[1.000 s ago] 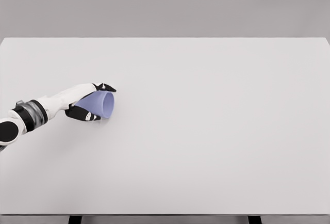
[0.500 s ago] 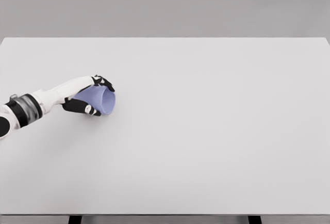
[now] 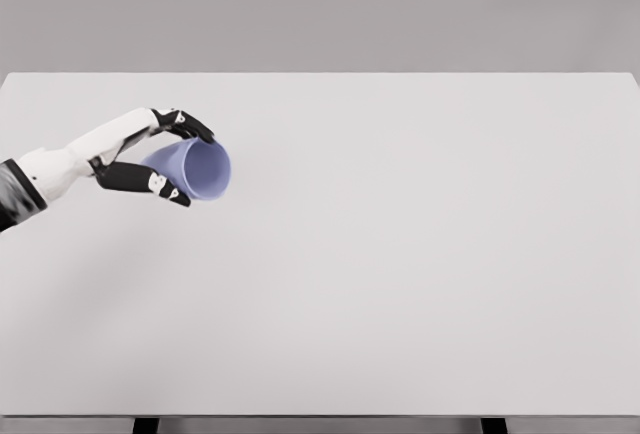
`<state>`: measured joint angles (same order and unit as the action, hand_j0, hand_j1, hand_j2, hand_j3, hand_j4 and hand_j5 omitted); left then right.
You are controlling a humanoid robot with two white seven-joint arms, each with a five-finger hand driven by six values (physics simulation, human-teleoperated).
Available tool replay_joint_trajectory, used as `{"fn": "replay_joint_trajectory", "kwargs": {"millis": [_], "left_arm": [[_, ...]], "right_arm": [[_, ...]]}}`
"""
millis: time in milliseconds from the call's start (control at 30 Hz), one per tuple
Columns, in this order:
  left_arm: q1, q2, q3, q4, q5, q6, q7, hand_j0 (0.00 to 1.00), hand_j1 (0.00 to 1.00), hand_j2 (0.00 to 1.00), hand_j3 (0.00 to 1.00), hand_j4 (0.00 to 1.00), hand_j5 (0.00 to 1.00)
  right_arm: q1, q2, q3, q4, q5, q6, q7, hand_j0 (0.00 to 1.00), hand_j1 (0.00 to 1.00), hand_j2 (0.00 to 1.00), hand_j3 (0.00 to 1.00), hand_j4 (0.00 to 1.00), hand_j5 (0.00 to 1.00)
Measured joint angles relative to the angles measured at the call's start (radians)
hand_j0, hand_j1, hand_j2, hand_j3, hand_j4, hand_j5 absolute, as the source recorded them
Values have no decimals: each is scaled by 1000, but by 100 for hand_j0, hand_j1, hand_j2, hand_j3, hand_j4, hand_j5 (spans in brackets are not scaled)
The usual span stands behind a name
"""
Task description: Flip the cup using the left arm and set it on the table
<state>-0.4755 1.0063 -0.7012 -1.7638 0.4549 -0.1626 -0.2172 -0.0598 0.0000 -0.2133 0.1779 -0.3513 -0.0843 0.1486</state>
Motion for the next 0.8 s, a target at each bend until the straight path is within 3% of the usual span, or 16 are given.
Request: {"fn": "replay_joint_trajectory", "kwargs": {"millis": [200, 467, 633, 800], "left_arm": [[2, -22, -4, 5, 161, -41, -3, 57, 57, 57, 57, 57, 57], [57, -121, -5, 29, 361, -53, -4, 58, 58, 58, 58, 58, 58], [72, -220, -12, 127, 446, -46, -3, 59, 59, 59, 59, 59, 59], [86, -278, -7, 160, 474, -47, -1, 59, 59, 59, 59, 59, 59]], "right_arm": [[0, 0, 0, 0, 0, 0, 0, 100, 100, 100, 100, 100, 100], [0, 0, 0, 0, 0, 0, 0, 100, 100, 100, 100, 100, 100], [0, 0, 0, 0, 0, 0, 0, 100, 100, 100, 100, 100, 100], [0, 0, 0, 0, 0, 0, 0, 100, 100, 100, 100, 100, 100]]}}
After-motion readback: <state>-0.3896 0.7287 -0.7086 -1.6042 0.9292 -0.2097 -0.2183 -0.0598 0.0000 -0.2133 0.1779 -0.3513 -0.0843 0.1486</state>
